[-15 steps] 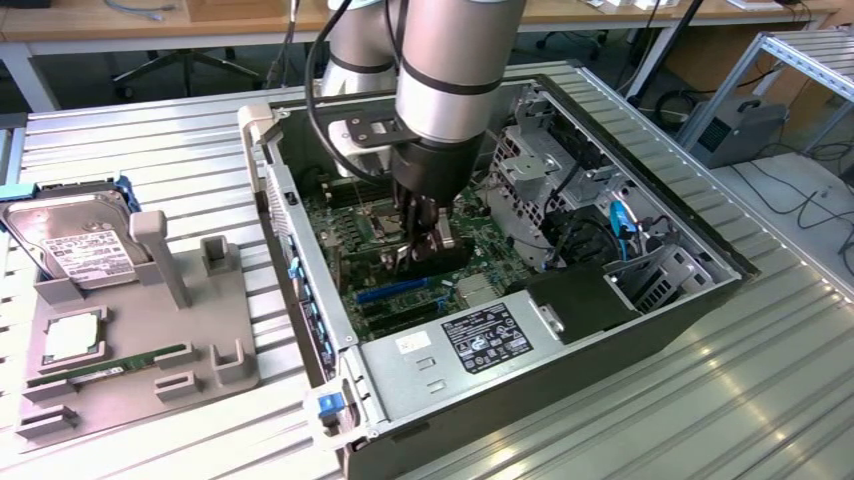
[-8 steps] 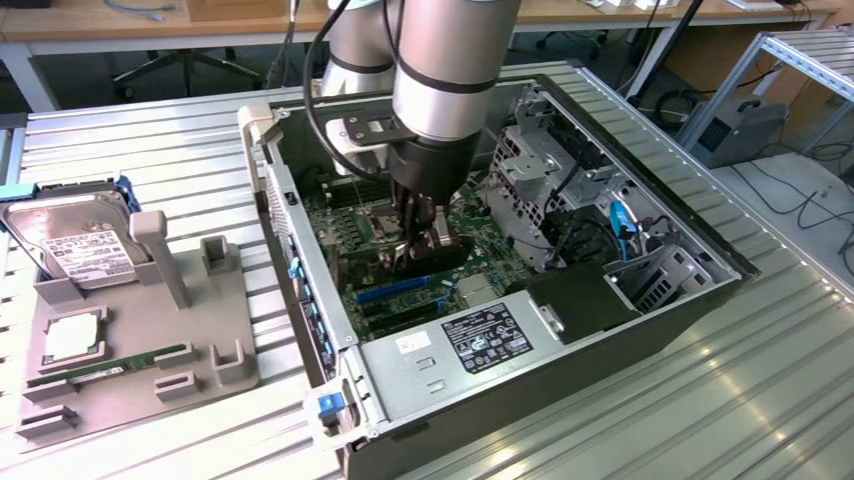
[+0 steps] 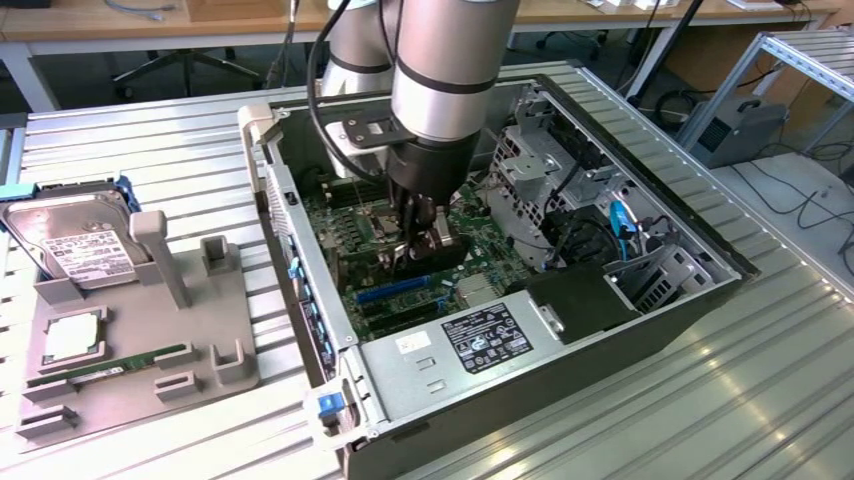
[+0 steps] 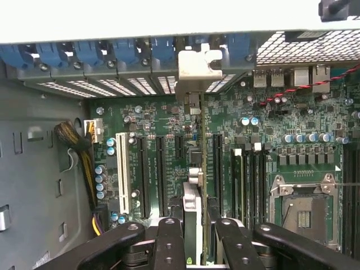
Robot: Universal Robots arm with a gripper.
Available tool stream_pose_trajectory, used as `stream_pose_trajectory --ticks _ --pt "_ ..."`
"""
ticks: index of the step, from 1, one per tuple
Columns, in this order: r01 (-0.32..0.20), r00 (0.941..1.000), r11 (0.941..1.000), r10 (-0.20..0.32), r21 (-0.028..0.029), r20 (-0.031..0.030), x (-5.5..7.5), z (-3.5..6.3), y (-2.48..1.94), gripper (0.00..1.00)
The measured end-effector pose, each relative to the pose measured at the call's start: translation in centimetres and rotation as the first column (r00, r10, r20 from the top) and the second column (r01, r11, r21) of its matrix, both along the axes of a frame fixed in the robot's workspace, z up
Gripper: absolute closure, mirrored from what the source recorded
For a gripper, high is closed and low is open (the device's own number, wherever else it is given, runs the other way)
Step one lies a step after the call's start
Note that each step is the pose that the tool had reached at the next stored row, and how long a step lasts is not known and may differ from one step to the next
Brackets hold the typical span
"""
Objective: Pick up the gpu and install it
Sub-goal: 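Insert the gpu into the slot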
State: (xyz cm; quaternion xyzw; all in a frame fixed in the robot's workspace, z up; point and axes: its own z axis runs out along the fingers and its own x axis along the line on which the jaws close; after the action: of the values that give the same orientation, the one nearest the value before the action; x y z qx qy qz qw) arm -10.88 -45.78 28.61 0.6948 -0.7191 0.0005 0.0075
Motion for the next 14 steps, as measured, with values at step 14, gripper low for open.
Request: stream_pose_trajectory --ticks 14 --pt "-0.006 1.0000 1.0000 0.006 -0.0003 -0.0002 -0.10 -0.18 0.27 0.73"
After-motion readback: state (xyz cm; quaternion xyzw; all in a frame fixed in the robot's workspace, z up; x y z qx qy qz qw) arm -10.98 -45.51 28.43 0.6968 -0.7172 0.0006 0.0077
